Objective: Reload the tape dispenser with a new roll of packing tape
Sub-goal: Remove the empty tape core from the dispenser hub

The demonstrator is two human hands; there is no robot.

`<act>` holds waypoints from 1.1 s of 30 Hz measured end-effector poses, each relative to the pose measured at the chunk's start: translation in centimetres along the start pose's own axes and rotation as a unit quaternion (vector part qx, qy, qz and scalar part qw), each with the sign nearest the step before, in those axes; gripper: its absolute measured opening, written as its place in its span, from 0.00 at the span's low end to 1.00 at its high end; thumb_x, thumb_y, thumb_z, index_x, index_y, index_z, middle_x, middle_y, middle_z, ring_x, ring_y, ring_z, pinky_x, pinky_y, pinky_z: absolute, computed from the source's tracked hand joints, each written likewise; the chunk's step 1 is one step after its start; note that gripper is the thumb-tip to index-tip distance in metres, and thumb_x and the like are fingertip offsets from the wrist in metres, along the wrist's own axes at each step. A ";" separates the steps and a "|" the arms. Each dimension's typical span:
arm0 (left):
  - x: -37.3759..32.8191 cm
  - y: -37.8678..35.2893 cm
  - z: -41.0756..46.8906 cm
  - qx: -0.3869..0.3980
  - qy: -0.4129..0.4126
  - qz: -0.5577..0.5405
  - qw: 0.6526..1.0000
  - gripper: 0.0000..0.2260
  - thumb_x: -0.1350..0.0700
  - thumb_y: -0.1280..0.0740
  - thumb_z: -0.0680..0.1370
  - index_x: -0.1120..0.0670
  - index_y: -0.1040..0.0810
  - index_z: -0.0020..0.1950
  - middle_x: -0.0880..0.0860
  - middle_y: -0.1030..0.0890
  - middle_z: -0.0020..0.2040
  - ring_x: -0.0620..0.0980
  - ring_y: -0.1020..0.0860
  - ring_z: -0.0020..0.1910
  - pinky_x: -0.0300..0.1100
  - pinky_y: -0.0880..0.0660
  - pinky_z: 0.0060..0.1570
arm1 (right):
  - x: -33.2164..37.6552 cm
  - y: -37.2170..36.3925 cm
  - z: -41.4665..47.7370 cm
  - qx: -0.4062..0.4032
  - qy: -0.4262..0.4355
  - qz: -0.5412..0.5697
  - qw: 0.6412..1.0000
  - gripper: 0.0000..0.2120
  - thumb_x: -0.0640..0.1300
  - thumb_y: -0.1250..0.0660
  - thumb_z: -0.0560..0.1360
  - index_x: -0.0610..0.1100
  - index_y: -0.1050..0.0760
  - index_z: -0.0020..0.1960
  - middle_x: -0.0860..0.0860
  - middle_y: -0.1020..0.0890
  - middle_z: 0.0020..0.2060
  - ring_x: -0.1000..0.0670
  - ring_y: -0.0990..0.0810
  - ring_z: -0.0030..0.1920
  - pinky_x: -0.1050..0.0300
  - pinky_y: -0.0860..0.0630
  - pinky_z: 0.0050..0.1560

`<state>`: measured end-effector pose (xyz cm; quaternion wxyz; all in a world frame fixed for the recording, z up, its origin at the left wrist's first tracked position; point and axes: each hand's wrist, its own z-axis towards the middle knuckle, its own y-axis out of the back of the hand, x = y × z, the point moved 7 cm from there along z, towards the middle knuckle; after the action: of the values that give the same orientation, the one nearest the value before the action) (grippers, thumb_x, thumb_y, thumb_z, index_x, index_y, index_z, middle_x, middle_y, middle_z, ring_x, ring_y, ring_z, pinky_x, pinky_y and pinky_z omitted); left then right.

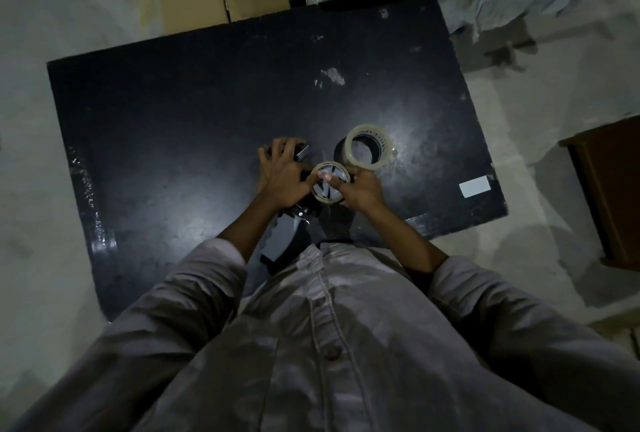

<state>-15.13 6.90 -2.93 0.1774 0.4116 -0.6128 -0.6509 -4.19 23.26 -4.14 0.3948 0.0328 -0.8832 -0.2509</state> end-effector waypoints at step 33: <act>-0.7 -0.7 1.7 0.010 -0.082 0.062 0.995 0.32 0.25 0.46 0.83 0.42 0.09 0.50 0.50 0.23 0.50 0.53 0.28 0.56 0.56 0.34 0.58 | 0.5 0.9 0.7 0.013 0.032 -0.097 0.995 0.11 0.48 0.21 0.81 0.50 0.10 0.63 0.48 0.08 0.52 0.48 0.11 0.55 0.47 0.14 0.61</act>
<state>-15.77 8.69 -3.54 0.1619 0.3198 -0.6560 -0.6642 -4.85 24.21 -3.78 0.3968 0.1311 -0.8657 -0.2756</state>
